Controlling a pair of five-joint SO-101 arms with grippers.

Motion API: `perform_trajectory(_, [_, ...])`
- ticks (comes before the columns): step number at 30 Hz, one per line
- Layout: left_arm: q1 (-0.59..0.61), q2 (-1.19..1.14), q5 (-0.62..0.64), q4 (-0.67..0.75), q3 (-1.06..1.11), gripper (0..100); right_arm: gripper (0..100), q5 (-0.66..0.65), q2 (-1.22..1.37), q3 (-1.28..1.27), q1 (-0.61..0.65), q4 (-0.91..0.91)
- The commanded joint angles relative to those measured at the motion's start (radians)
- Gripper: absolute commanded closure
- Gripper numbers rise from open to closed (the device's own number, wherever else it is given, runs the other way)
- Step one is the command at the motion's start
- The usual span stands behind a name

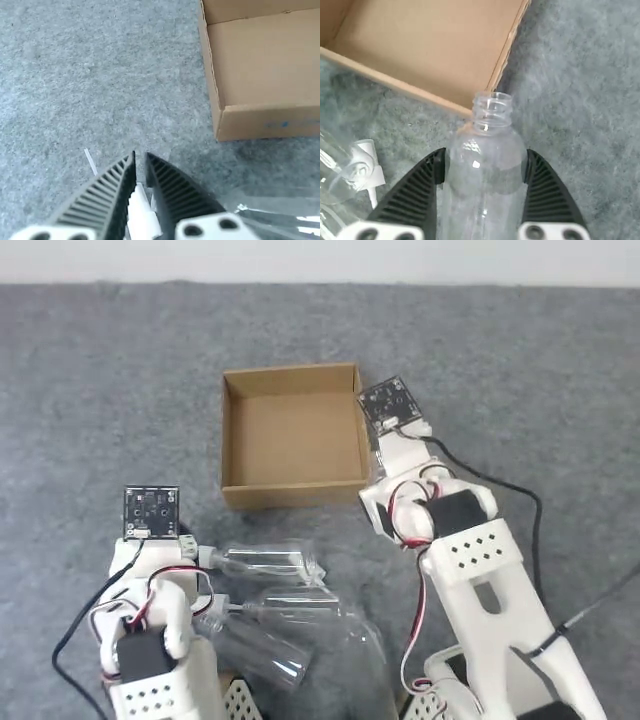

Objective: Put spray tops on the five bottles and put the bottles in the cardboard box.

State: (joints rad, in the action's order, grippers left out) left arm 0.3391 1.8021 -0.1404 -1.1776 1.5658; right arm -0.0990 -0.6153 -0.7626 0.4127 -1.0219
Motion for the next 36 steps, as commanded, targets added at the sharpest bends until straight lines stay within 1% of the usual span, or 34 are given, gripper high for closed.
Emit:
perform_trajectory(1, [0.005, 0.026, -0.015, 0.0, -0.07, 90, 91.6, 0.012, -0.054, -0.018, -0.004, 0.056])
perform_trajectory(5, [0.005, 0.026, -0.017, -0.005, -0.073, 93, 91.6, 0.012, -0.054, -0.04, -0.002, 0.077])
perform_trajectory(14, [0.006, 0.026, -0.017, -0.018, -0.091, 93, 91.6, 0.012, -0.042, -0.041, -0.001, 0.079])
perform_trajectory(18, [0.006, 0.026, -0.029, -0.018, -0.099, 90, 91.6, 0.012, -0.042, -0.041, -0.001, 0.079])
perform_trajectory(26, [0.006, 0.025, -0.043, -0.021, -0.142, 90, 91.6, 0.009, -0.042, -0.074, -0.001, 0.079])
perform_trajectory(36, [0.005, 0.025, -0.058, -0.064, -0.323, 90, 91.6, 0.011, -0.042, -0.092, -0.002, 0.079])
